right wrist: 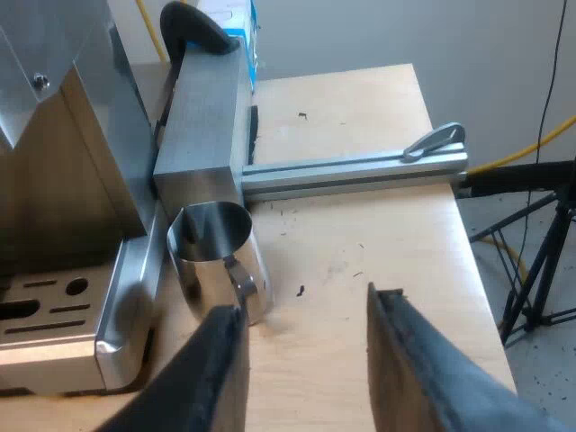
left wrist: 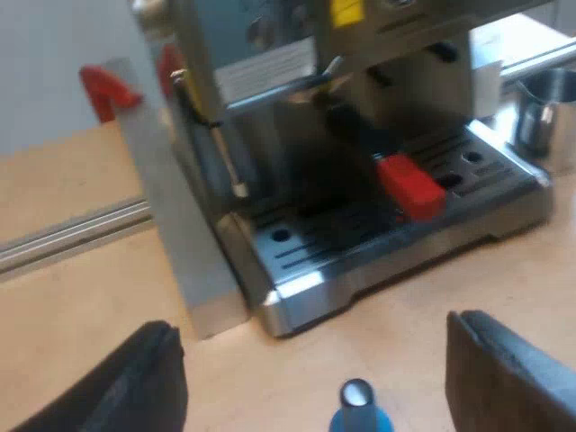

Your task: Put the handle in the coffee machine

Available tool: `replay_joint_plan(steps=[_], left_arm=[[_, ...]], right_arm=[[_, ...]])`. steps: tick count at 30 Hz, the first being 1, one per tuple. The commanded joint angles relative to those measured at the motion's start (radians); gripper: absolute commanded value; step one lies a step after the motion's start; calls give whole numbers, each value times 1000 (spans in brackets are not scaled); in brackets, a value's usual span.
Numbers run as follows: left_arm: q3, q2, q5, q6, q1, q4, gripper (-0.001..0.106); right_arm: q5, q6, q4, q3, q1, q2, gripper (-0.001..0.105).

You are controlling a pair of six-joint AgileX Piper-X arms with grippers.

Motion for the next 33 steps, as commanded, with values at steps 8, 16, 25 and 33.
replay_joint_plan(steps=[8,16,25,33], left_arm=[[239,-136,-99,-181,-23,-278,63],[375,-134,-99,-181,-49,-284,63],[480,-134,-99,-181,-49,-284,63],[480,-132,-99,-179,-63,-314,63]], right_arm=[[-1,-50,-119,171,-2,-45,34],[-3,-50,-118,309,-2,-45,34],[-2,-47,-137,382,-2,-44,34],[-2,-33,-137,382,-2,-44,34]])
